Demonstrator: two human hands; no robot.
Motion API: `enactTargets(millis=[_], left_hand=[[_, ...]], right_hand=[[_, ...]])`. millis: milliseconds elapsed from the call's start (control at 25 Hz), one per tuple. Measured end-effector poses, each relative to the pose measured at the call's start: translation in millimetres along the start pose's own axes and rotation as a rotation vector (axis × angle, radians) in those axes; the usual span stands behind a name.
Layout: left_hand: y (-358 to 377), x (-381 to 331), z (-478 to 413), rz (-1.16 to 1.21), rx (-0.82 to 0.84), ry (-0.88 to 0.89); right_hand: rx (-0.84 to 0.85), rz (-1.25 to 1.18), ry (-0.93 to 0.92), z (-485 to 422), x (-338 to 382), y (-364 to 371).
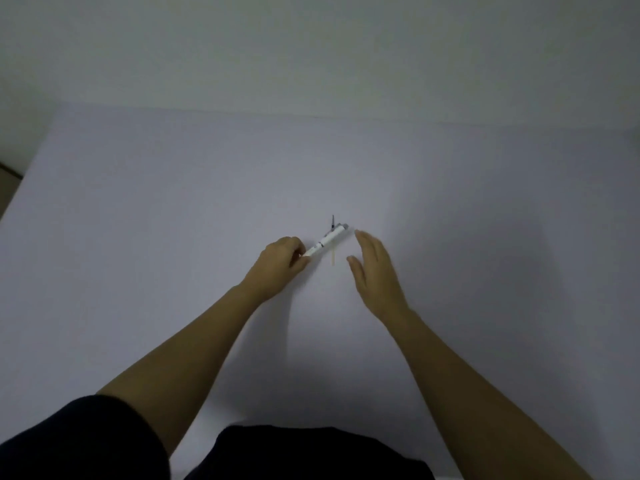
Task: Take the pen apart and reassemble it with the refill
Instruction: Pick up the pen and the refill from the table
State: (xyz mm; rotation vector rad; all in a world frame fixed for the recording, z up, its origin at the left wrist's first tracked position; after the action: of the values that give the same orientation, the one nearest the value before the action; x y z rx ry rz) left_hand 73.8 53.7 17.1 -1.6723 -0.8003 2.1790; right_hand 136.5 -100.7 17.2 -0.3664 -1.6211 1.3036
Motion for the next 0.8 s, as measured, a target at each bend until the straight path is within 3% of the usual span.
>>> enactTargets(millis=[160, 360, 800], left_hand=[[-9.0, -34.5, 21.3, -0.092, 0.141, 0.227], [-14.2, -58.4, 34.0, -0.075, 0.143, 0.324], [-13.7, -75.3, 43.4, -0.032, 0.068, 0.368]], right_hand=[[0.132, -0.025, -0.115, -8.9, 18.4, -16.3], [0.341, 0.126, -0.255, 2.1, 33.2, -4.9], [0.075, 0.094, -0.373, 13.4, 57.6, -39.9]])
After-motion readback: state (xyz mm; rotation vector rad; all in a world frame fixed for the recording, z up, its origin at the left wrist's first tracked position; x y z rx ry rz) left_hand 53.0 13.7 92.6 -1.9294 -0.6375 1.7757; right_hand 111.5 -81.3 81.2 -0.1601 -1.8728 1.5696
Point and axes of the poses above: each hand's wrist, its own z-axis away from the middle knuckle, its own y-axis out of the palm, x = y × z, the point moved 10 cm from there along -z, towards the middle knuckle, and after that the axes turned 15 degrees about z, right-handed, at the moved point
